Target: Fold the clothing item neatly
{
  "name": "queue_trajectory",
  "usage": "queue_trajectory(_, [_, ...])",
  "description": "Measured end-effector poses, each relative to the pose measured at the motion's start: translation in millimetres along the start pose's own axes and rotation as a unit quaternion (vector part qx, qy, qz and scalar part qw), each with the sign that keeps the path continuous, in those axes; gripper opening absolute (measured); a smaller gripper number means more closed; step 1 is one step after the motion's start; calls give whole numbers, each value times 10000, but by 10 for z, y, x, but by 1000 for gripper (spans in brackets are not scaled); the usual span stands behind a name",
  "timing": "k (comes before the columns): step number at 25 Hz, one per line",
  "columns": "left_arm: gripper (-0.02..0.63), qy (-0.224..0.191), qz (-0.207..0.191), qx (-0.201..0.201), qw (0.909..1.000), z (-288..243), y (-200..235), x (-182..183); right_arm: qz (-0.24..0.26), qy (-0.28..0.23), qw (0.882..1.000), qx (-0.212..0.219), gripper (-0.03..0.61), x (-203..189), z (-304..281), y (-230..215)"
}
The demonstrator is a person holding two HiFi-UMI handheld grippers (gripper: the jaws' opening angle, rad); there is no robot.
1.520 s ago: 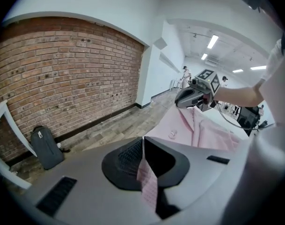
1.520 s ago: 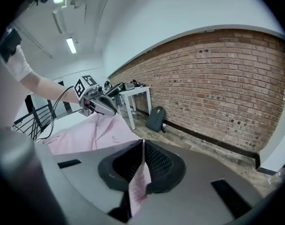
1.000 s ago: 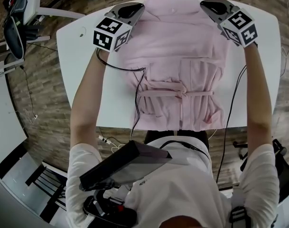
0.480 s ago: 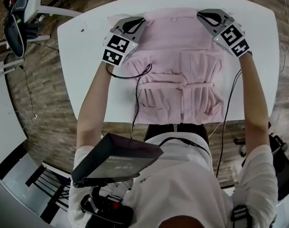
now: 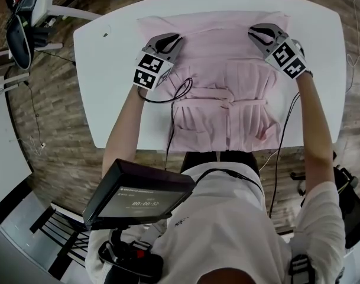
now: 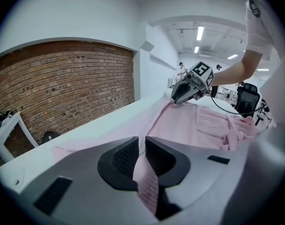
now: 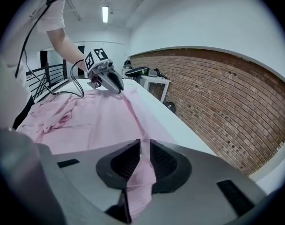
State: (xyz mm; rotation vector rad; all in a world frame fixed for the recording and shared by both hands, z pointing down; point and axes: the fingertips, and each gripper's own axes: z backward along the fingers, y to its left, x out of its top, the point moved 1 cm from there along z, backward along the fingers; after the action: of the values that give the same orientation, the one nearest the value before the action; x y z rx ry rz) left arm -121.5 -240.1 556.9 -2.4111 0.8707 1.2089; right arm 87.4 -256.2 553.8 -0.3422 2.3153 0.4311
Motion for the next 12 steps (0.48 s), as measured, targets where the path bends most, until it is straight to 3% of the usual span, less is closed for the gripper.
queue_trajectory(7, [51, 430, 78, -200, 9988, 102, -24, -242, -98, 414, 9991, 73, 80, -291, 146, 48])
queue_trajectory(9, [52, 491, 184, -188, 9985, 186, 21, -298, -315, 348, 9989, -1, 80, -319, 209, 3])
queue_trajectory(12, [55, 271, 660, -18, 9975, 304, 173, -225, -873, -28, 9961, -140, 80, -236, 298, -114])
